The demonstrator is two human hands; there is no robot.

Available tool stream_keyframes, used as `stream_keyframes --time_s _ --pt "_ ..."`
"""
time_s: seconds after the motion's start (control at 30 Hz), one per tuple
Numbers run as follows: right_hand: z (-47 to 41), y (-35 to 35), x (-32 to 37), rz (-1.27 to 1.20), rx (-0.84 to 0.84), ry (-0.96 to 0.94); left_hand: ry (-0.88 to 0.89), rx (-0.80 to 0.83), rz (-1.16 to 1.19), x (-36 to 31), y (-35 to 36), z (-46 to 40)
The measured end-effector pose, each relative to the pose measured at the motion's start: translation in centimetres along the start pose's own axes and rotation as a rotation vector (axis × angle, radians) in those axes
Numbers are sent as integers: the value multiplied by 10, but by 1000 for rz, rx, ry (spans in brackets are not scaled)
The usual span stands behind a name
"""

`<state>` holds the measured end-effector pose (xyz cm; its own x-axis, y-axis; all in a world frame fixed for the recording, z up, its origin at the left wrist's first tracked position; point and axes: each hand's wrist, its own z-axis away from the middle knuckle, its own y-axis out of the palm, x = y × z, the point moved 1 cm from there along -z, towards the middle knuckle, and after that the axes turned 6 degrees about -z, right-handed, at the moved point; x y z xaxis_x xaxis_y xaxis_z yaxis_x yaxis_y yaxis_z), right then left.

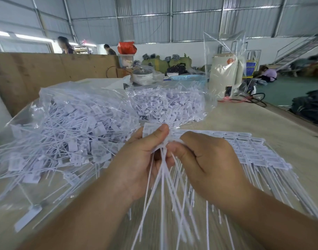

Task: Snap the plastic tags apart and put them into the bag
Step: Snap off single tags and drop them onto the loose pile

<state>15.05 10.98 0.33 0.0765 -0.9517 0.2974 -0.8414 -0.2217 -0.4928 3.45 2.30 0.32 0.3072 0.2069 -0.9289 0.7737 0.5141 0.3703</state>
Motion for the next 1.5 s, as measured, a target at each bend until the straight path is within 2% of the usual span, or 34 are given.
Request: stream_keyframes --time_s 0.07,0.2,0.4,0.67,0.83,0.97,1.17,1.3,1.5 --pt "-3 -6 -3 -11 -69 36 -88 50 102 -3 -3 -2" --pt "-8 -19 -17 -122 -103 116 -16 -26 -33 -6 -10 -4" --pt "1 -6 -13 -208 155 111 6 7 -167 4 -6 -1" --pt "7 5 -18 -214 395 223 82 -2 -149 6 -1 1" --pt "10 9 -19 -230 414 299 60 88 -216 10 -1 1" --pt "10 13 -19 -240 412 322 68 35 -215 10 -3 -2" --pt "10 10 -22 -94 425 353 113 -14 -240 11 -5 -6" --pt "7 5 -24 -127 432 406 130 -43 -222 3 -15 -9" --pt "3 0 -22 -123 479 388 126 -81 -237 2 -24 -13"
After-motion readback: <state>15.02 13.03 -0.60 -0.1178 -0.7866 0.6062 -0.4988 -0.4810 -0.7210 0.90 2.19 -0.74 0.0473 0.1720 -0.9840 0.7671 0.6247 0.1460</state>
